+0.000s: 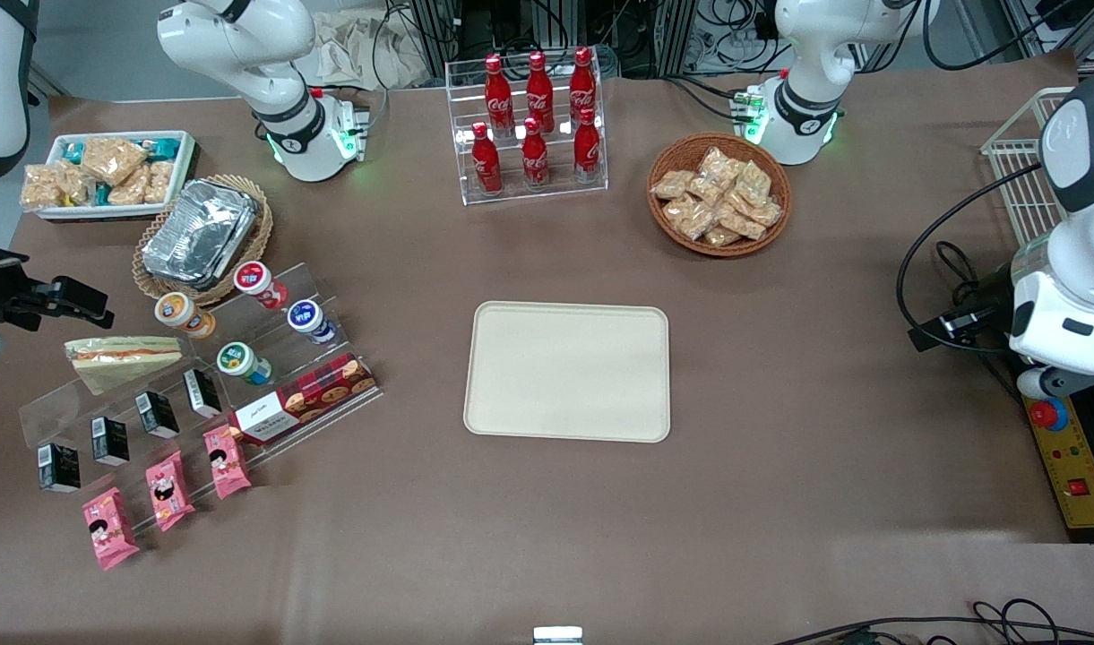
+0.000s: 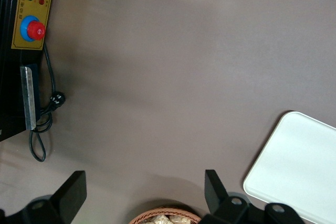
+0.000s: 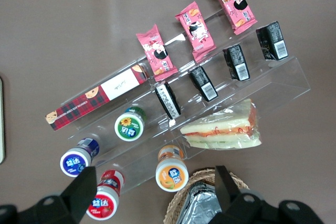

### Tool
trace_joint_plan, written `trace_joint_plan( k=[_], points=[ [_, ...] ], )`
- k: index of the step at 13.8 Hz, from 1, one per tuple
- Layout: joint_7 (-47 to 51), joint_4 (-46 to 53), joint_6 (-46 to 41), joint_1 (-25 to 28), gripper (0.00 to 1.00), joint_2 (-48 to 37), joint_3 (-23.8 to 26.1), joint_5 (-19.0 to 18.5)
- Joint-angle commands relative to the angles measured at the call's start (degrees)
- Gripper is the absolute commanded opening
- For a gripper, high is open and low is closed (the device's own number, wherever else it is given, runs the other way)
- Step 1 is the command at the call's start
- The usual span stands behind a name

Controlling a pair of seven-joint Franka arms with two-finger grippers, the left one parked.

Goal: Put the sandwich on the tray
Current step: 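Move the right gripper toward the wrapped sandwich on the acrylic rack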

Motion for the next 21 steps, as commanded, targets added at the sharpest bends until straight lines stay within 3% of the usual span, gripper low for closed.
trace_joint_plan(
  k=[1,5,8,11,15,21],
  points=[
    [-0.7,0.7,0.0,-0.1,1.0,0.1,0.0,0.4],
    [0.1,3.2,-0.6,-0.2,1.0,0.2,-0.1,-0.2],
    [0.1,7.0,-1.1,0.0,1.0,2.0,0.1,-6.7],
    [1.8,7.8,-2.1,2.2,0.99,2.0,1.0,-15.9],
    [8.3,7.8,-6.7,1.4,0.99,1.9,0.4,-13.9],
    [40.7,7.3,-4.4,1.3,0.99,2.6,0.3,-10.0]
  ],
)
